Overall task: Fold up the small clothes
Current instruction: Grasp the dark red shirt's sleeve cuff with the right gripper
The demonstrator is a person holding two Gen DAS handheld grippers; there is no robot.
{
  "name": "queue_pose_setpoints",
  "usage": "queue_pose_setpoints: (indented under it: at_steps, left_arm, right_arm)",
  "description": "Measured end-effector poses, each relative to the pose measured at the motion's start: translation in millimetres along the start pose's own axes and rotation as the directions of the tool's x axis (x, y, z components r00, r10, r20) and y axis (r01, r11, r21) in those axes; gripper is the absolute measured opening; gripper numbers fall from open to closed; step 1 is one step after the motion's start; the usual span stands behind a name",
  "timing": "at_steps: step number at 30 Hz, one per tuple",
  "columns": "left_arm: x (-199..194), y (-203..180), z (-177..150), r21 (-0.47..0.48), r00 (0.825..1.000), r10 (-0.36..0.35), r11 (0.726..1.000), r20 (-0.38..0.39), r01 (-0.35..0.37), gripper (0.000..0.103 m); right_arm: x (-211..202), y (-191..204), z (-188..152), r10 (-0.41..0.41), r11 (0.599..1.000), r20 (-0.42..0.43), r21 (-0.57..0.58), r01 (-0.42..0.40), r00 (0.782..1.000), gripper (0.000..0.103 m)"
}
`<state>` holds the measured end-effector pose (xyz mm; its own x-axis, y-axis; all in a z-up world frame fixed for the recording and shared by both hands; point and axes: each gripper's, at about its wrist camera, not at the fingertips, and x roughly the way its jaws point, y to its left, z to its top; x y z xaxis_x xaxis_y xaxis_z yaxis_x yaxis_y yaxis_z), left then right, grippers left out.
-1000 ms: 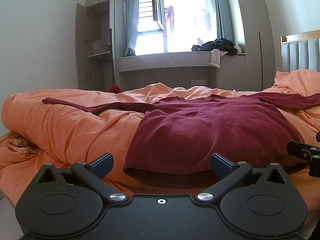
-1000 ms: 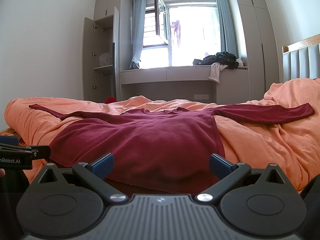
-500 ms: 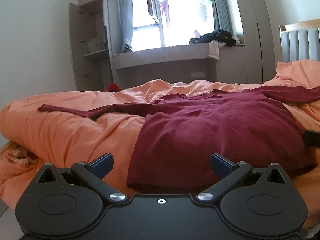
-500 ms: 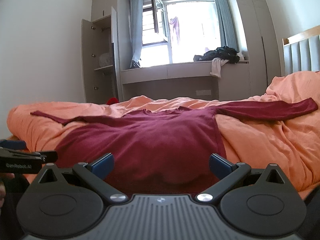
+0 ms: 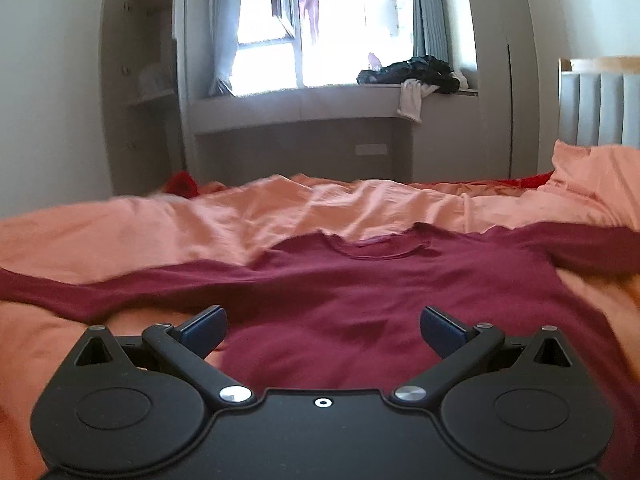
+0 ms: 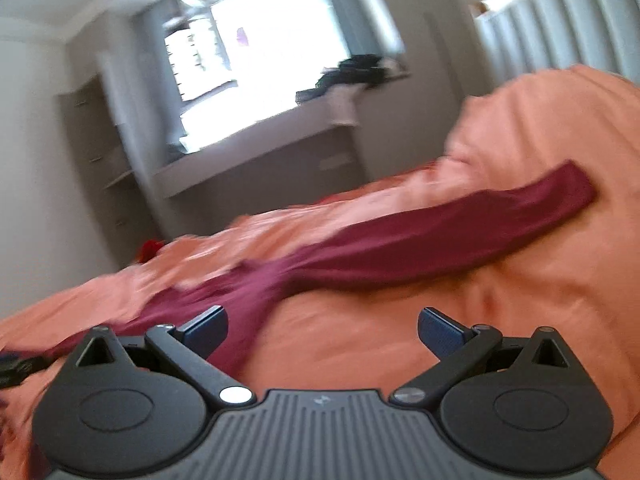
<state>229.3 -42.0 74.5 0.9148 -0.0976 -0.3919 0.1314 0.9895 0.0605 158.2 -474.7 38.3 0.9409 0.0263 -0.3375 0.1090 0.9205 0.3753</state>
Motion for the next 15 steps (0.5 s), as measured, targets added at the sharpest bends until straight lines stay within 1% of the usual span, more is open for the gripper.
queue_pose_setpoints:
  at_steps: [1, 2, 3, 4, 6, 8, 12, 13, 15]
  left_arm:
    - [12, -4, 1, -0.018, 1.000, -0.013, 1.000, -0.008, 0.013, 0.103]
    - [23, -8, 0, -0.035, 1.000, -0.024, 0.999, -0.015, 0.024, 0.103]
    - [31, -11, -1, -0.048, 0.999, -0.032, 0.998, -0.023, 0.031, 0.103]
    - [41, -15, -3, -0.059, 0.999, -0.039, 0.998, -0.033, 0.037, 0.103]
    - [57, -19, -6, -0.076, 0.998, -0.051, 0.996, -0.048, 0.047, 0.103]
    - [67, -21, -11, -0.077, 0.997, -0.054, 0.996, -0.063, 0.049, 0.103]
    - [76, -21, -21, -0.067, 0.997, -0.038, 0.997, -0.069, 0.033, 0.103]
    - [79, -21, -22, -0.071, 0.996, -0.042, 0.997, -0.075, 0.036, 0.103]
    - [82, -18, -23, -0.081, 0.995, -0.050, 0.996, -0.086, 0.043, 0.103]
  right_arm:
    - [9, -13, 7, -0.042, 0.999, 0.002, -0.010, 0.042, 0.999, 0.103]
    - [18, -26, 15, -0.108, 0.994, 0.012, -0.024, 0.108, 0.994, 0.103]
    - [28, -39, 22, -0.173, 0.984, 0.029, -0.032, 0.174, 0.985, 0.103]
    - [37, -51, 27, -0.233, 0.972, 0.039, -0.034, 0.234, 0.972, 0.103]
    - [57, -81, 39, -0.349, 0.937, 0.037, 0.001, 0.349, 0.936, 0.103]
    - [75, -109, 47, -0.434, 0.900, 0.031, 0.041, 0.433, 0.900, 0.103]
    - [96, -148, 58, -0.543, 0.838, 0.049, 0.099, 0.537, 0.838, 0.103]
    - [100, -155, 59, -0.554, 0.829, 0.055, 0.123, 0.545, 0.831, 0.102]
    - [104, -168, 62, -0.557, 0.824, 0.072, 0.175, 0.540, 0.827, 0.096]
